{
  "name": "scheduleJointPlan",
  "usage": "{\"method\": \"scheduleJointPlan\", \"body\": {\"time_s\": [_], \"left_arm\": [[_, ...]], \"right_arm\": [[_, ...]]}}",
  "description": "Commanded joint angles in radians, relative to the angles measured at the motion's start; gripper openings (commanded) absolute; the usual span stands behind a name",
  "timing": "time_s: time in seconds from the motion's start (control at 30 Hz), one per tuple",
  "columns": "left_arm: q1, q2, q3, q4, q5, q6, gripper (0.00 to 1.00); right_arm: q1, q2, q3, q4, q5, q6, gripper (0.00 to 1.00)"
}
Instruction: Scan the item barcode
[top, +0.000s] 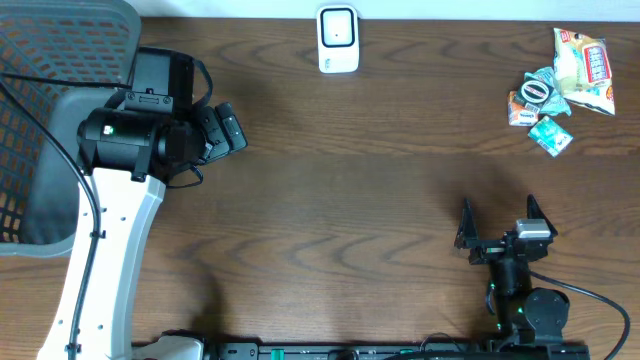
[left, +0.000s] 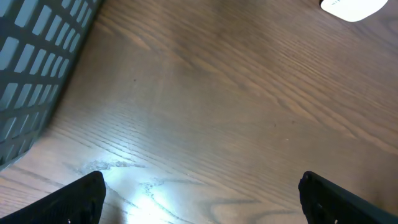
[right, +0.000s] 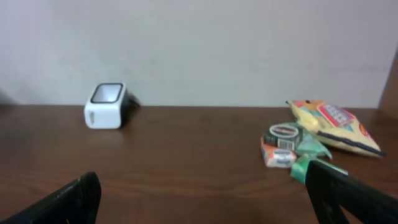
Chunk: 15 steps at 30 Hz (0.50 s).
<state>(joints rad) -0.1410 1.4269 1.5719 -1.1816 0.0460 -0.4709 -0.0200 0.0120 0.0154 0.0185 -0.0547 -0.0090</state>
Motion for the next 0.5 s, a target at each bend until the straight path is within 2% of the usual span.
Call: {"method": "scheduleJointPlan", "body": {"time_s": [0.0,0.13,0.47], "left_arm": [[0.002,-0.005,0.01,-0.004,-0.01,0.006,0.98],[0.002,-0.005,0.01,-0.004,-0.01,0.006,0.98],[0.002,-0.005,0.01,-0.004,-0.01,0.006,0.98]], "right_arm": [[-0.025,-0.006,-0.01,-0.004,0.019,0.016,0.99],[-0.047,-0.006,-0.01,-0.092,0.02,0.015,0.99],[-0.051,-0.006,-0.01,-0.093,0.024,0.011,0.99]]}}
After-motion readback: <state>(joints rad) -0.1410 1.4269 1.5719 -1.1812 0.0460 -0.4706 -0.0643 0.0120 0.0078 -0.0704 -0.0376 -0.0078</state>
